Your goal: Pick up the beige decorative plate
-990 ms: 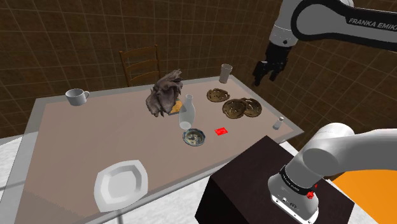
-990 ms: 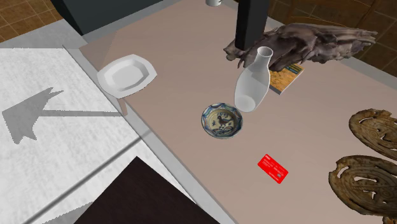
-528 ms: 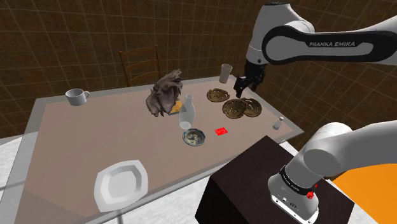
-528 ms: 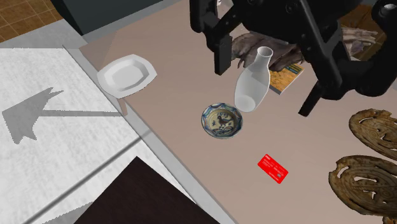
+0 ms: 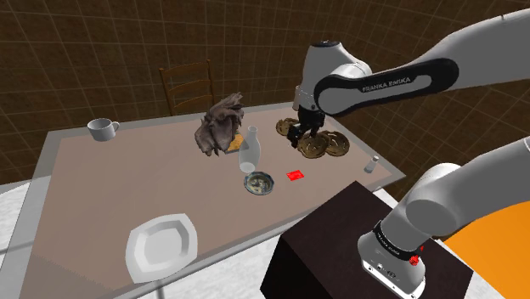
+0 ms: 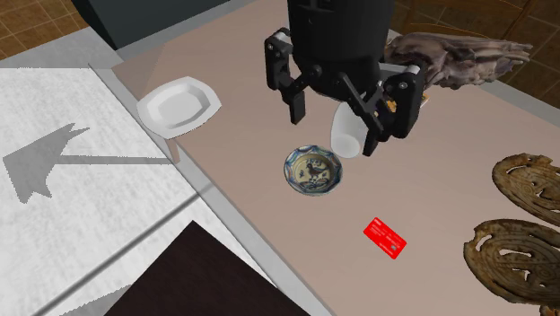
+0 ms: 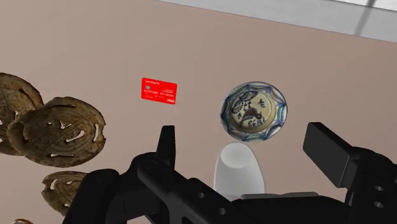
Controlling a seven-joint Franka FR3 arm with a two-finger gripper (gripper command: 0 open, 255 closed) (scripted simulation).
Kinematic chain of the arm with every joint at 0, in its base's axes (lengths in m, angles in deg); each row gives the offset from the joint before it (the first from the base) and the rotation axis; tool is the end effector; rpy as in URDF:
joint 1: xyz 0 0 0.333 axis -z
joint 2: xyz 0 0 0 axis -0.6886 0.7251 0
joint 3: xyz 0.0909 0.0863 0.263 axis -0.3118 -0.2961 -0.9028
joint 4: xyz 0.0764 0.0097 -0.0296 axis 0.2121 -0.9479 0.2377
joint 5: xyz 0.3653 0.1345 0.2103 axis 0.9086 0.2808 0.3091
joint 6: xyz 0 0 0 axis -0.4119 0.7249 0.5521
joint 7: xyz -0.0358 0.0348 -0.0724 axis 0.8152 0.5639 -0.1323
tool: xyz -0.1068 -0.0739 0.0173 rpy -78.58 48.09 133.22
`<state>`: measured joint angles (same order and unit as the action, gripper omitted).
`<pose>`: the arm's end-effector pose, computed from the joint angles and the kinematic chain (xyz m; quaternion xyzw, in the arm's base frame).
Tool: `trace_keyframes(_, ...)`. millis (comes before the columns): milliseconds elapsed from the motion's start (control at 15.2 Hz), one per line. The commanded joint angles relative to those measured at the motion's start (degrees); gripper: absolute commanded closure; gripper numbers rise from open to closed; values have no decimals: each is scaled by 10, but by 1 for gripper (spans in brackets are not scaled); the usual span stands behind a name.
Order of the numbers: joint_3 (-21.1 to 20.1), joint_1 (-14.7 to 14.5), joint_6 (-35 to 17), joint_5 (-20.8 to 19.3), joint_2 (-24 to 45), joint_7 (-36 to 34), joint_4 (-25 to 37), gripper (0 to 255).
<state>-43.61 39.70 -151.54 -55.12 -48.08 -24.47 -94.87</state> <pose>0.4506 0.0991 0.3379 0.9972 -0.0106 0.0035 0.0735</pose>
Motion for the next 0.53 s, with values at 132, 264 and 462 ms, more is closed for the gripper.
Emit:
trace_keyframes(132,-23,-1,-67,-22,80,-28,6,0)
trace_keyframes(264,-33,-1,-97,-40,125,-46,16,0)
trace_keyframes(462,-45,-1,-137,-75,195,-77,37,0)
